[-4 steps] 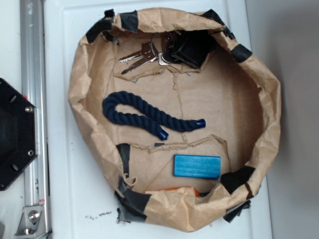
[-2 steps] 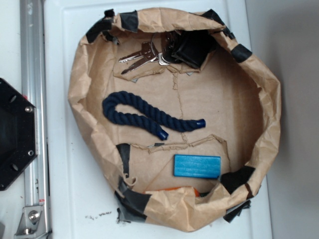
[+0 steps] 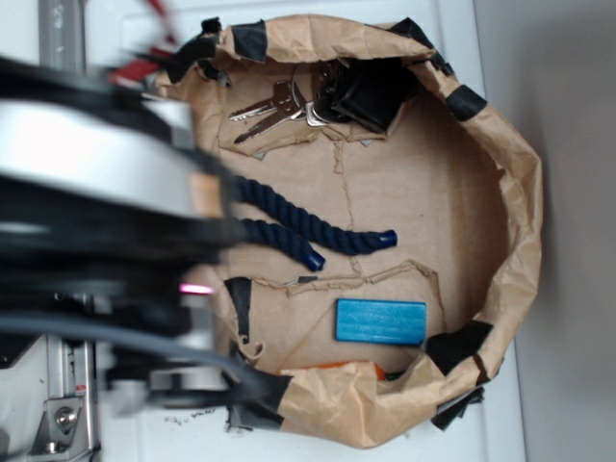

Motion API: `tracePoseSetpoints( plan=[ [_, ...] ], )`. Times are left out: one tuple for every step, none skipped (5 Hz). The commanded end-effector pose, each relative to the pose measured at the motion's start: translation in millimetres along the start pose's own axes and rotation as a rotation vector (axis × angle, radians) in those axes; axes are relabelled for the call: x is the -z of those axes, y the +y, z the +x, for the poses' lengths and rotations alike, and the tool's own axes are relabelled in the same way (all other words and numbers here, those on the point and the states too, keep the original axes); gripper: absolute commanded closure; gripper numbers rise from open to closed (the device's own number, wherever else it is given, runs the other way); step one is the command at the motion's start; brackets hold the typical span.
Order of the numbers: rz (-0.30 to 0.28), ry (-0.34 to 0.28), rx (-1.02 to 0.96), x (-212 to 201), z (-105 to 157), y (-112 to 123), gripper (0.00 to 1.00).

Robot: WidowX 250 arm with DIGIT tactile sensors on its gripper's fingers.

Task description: Grab the blue block.

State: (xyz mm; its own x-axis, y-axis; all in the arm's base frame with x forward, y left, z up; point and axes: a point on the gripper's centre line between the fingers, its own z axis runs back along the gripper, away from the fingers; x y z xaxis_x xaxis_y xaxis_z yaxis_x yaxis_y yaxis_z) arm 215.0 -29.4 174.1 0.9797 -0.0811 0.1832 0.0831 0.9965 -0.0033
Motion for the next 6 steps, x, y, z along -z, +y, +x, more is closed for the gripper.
tracePoseSetpoints(
  plan=[
    [0.027, 0.041, 0.014, 81, 44, 4, 0.00],
    [0.011, 0.048, 0.030, 113, 53, -2, 0.00],
    [-0.091, 0.039, 0.098, 128, 59, -34, 0.00],
    [-0.074, 0.034, 0.180, 142, 56, -65, 0.00],
    [-0.081, 0.047, 0.210, 157, 57, -83, 0.00],
    [-0.092, 0.068, 0.238, 174, 60, -91, 0.00]
  ],
)
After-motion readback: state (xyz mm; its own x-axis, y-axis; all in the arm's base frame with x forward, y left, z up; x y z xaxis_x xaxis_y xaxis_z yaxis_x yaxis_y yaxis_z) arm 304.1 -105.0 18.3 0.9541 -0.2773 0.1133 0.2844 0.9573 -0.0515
